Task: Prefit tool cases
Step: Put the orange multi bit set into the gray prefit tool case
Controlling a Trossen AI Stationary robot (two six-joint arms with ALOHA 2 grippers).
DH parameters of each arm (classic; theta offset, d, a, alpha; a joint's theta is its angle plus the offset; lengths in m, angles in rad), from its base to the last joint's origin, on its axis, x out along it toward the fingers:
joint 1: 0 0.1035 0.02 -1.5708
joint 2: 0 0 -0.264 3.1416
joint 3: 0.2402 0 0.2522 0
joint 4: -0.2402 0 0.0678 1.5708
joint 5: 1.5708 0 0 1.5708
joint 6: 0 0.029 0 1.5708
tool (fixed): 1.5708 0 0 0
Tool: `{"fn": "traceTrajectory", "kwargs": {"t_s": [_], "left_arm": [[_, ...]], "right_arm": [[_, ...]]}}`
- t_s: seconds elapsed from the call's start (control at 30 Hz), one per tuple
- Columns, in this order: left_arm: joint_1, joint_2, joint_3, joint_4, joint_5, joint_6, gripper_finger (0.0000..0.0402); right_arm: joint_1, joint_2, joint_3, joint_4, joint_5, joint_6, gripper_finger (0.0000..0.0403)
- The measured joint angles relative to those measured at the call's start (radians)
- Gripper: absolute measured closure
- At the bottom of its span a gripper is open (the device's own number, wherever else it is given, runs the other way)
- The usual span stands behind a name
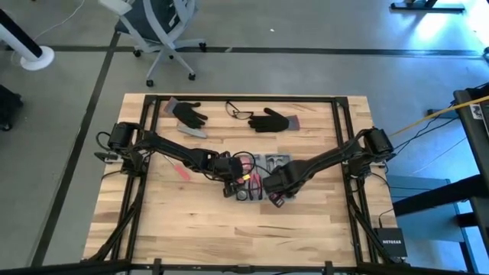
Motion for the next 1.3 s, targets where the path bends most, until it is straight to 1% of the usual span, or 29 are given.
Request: {"fn": "traceTrajectory", "kwargs": {"t_s": [0.1,0.17,0.27,0.37,0.47,0.53,0.63,0.7,0.73,0.87,0.93,1.0,1.07,1.3], "left_arm": [[0.0,0.0,0.0,0.0,-0.002,-0.009,0.0401],[-0.004,0.0,0.0,-0.002,-0.003,-0.012,0.0401],[-0.015,0.0,0.0,-0.021,-0.007,-0.012,0.0402],[-0.03,-0.002,0.002,-0.056,-0.007,-0.01,0.0401],[-0.046,-0.003,0.003,-0.096,-0.008,-0.001,0.0401],[-0.053,-0.003,0.003,-0.104,-0.01,-0.002,0.0401],[-0.059,-0.003,0.002,-0.095,-0.02,-0.012,0.0402],[-0.059,-0.002,0.001,-0.084,-0.026,-0.031,0.0402],[-0.059,-0.002,0.001,-0.078,-0.029,-0.037,0.0402],[-0.059,0.0,0.001,-0.067,-0.032,-0.039,0.0402],[-0.059,0.0,0.001,-0.07,-0.032,-0.032,0.0402],[-0.059,0.0,0.001,-0.071,-0.032,-0.029,0.0402],[-0.057,0.0,0.001,-0.072,-0.033,-0.033,0.0402],[-0.039,0.0,0.001,-0.075,-0.033,-0.079,0.0402]], "right_arm": [[0.0,-0.02,0.021,-0.023,0.032,0.001,0.0403],[0.0,-0.039,0.021,-0.017,0.042,-0.035,0.0403],[-0.022,-0.075,-0.009,0.046,-0.013,-0.145,0.0403],[-0.062,-0.126,-0.096,0.101,-0.061,-0.201,0.0403],[-0.111,-0.238,-0.235,0.26,-0.132,-0.2,0.0403],[-0.131,-0.336,-0.342,0.423,-0.171,-0.175,0.0403],[-0.132,-0.49,-0.48,0.688,-0.219,-0.09,0.0403],[-0.123,-0.55,-0.531,0.755,-0.224,-0.033,0.0403],[-0.112,-0.564,-0.545,0.743,-0.218,-0.027,0.0403],[-0.089,-0.565,-0.551,0.688,-0.152,-0.02,0.0402],[-0.092,-0.536,-0.55,0.686,-0.128,-0.023,0.0396],[-0.092,-0.495,-0.551,0.674,-0.108,-0.038,0.0381],[-0.093,-0.457,-0.543,0.677,-0.103,-0.069,0.0357],[-0.092,-0.299,-0.448,0.646,-0.098,-0.212,0.0235]]}}
